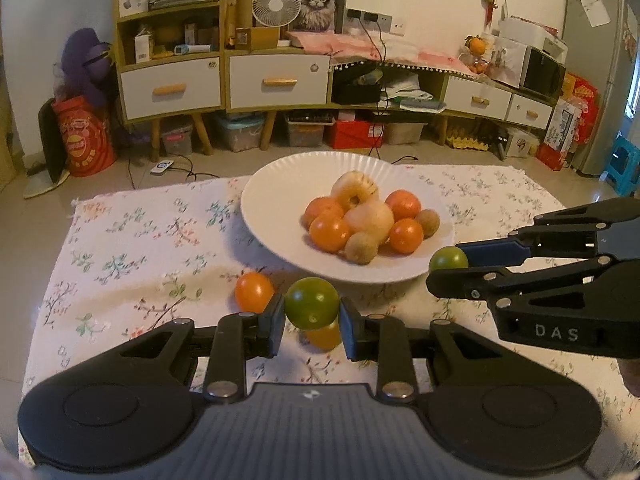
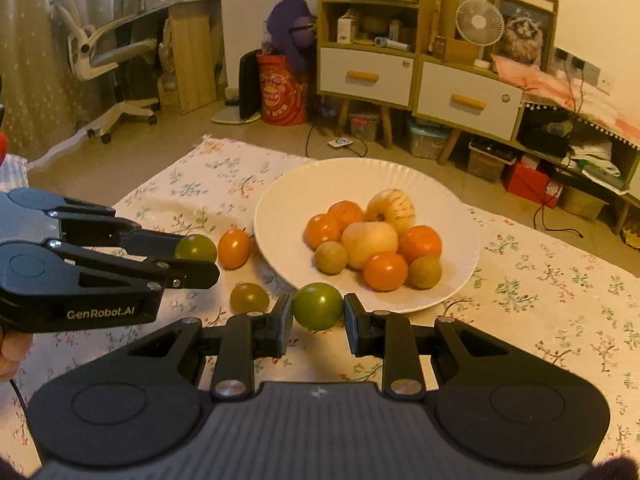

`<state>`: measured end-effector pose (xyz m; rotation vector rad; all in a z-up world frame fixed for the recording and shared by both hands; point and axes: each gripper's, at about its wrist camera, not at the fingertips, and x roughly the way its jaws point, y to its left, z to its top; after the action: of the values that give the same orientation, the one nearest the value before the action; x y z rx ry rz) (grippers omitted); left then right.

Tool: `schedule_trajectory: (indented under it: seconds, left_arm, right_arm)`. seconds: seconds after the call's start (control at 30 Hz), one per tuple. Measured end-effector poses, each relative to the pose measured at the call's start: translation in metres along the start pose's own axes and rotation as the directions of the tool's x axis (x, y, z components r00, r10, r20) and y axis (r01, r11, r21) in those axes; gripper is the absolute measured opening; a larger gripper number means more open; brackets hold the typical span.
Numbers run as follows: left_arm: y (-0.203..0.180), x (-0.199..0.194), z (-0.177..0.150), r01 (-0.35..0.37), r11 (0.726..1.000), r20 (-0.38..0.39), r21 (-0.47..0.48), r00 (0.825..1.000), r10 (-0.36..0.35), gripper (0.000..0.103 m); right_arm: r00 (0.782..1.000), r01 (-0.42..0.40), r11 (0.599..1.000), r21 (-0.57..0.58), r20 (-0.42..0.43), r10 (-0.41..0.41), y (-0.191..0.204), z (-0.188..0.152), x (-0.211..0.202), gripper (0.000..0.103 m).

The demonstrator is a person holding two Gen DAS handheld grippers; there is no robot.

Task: Organize fruits
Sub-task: 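Lift both green tomatoes and carry them over the white plate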

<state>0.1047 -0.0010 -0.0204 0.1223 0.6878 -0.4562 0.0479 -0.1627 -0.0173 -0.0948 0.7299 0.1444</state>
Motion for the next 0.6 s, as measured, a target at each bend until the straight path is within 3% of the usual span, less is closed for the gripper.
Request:
schedule_trajectory:
  seconds: [0.6]
  left_arm:
    - [-0.009,0.023,0.024,0.015,0.999,0.022,-0.035,1.000,-0.015,0.012]
  right_arm:
    - [0.996,0.061,0.995,0.078,0.064,-0.066,-0.046,0.027,0.010,0.025]
